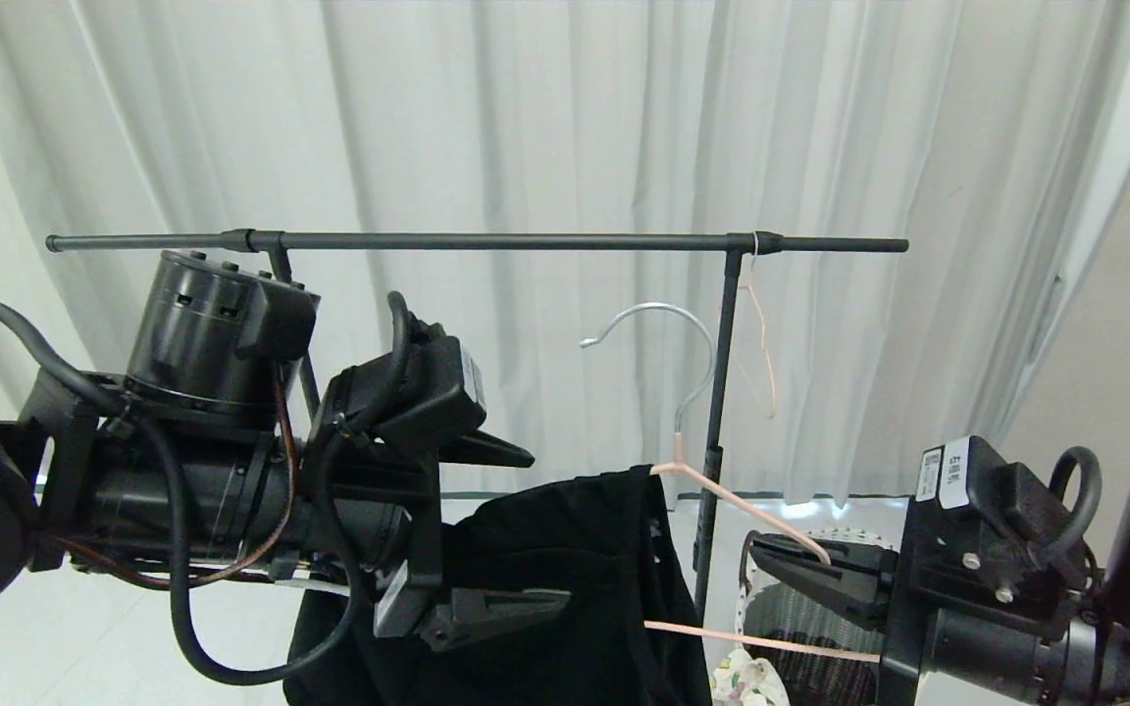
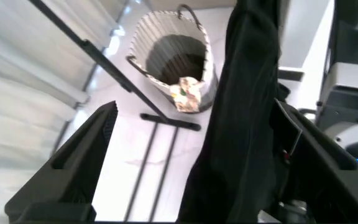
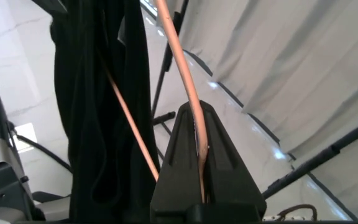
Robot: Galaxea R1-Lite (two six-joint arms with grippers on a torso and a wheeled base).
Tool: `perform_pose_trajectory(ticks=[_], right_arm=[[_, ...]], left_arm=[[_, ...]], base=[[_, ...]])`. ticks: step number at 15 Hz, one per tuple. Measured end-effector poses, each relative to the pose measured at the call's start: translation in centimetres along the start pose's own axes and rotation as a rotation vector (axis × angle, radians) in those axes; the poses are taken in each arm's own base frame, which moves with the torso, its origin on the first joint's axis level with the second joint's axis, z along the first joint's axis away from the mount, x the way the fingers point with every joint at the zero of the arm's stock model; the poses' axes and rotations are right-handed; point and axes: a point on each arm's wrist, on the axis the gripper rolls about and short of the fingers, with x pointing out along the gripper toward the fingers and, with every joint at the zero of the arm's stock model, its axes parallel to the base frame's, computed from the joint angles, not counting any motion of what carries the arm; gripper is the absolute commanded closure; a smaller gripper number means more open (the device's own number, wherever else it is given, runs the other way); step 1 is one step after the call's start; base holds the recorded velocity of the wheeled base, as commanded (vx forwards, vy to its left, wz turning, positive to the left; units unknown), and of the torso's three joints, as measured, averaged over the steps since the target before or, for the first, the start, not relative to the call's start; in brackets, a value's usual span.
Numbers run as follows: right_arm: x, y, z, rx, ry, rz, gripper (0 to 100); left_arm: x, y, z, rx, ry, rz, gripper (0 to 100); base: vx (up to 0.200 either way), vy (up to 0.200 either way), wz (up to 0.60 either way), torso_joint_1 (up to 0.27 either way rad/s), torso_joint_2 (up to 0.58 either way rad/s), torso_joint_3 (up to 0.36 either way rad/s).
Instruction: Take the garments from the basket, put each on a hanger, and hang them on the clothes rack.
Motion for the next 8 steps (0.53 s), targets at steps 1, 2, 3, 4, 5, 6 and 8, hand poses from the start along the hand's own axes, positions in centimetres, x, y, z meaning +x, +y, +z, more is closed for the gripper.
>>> perform_pose_trajectory(ticks=[1,2,3,4,5,6,8], right_arm=[[0.02,0.27,0.08,-0.006,-0.003,0.011,100],[0.05,0.49,0.2,-0.009,-0.009,0.021,100],[0.06,0.66,0.25,-0.011,-0.011,0.029,100],[0.07,0.75,0.31,-0.012,-0.013,0.032,100],[0.05,0.8,0.37,-0.013,-0.016,0.033,100],[0.0,0.84,0.41,-0.014,-0.019,0.034,100],[-0.1,0.85,0.5,-0.014,-0.022,0.031,100]], left_arm=[[0.28,-0.12,-0.12,-0.002,0.002,-0.016,100],[0.5,-0.21,-0.2,-0.004,0.005,-0.026,100],[0.63,-0.27,-0.27,-0.005,0.009,-0.031,100],[0.71,-0.33,-0.37,-0.006,0.012,-0.035,100],[0.79,-0.43,-0.53,-0.009,0.017,-0.039,100],[0.82,-0.48,-0.66,-0.012,0.021,-0.041,100],[0.88,-0.61,-0.87,-0.016,0.026,-0.046,100]], base=[[0.0,0.0,0.0,0.0,0.0,0.0],[0.0,0.0,0.0,0.0,0.0,0.0],[0.0,0.0,0.0,0.0,0.0,0.0],[0.0,0.0,0.0,0.0,0.0,0.0],[0.0,0.0,0.0,0.0,0.0,0.0],[0.0,0.0,0.0,0.0,0.0,0.0],[0.0,0.0,0.0,0.0,0.0,0.0]])
